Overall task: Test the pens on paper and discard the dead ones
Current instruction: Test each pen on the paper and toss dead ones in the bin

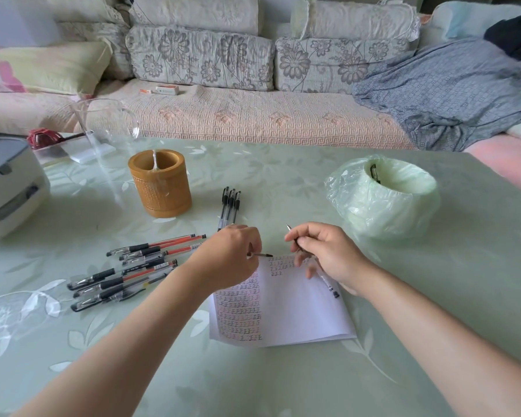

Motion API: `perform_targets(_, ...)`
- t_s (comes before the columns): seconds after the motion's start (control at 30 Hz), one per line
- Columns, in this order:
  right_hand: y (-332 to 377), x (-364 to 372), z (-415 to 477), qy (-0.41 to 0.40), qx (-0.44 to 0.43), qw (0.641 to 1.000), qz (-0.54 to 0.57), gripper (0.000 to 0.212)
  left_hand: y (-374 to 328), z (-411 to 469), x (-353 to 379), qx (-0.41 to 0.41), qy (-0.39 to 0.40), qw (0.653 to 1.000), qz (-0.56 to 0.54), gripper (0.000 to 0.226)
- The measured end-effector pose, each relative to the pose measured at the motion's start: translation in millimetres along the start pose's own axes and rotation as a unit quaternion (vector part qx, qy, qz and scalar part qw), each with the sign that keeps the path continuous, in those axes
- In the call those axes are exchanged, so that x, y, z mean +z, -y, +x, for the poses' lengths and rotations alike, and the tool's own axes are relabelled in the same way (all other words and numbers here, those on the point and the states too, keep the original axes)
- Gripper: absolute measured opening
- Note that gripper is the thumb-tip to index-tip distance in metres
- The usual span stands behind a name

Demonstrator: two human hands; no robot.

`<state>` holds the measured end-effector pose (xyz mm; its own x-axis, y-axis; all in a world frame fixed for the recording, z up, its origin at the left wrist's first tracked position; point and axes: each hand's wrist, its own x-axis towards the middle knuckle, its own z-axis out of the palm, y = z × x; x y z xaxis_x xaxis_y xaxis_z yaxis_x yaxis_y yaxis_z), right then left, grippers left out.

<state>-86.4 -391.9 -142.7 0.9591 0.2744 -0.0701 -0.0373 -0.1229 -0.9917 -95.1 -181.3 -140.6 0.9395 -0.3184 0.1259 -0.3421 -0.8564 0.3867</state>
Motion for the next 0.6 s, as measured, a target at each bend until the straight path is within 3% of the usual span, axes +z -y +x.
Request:
perform_targets(0.13, -4, 2, 0, 0.036, 0.024, 0.998, 0.055, 0.053, 3, 2, -1, 0.011, 0.024, 0.999, 0.023, 0.015)
perform_targets(0.3, -10, 5, -1, 0.027, 0.011, 0.999, 0.018, 0.012, 3, 2, 0, 0.006, 0.045, 0.999, 0.017, 0.023)
perform_targets(0.4, -12, 4, 0, 0.025, 0.030, 0.999, 0.002, 0.018, 0, 3, 6, 0.000, 0.020, 1.000, 0.004, 0.016)
perform_targets(0.6, -15, 6, -1, 0.000, 0.007, 0.998, -0.069, 0.022, -5, 8, 19, -0.028, -0.022, 0.999, -0.024, 0.028)
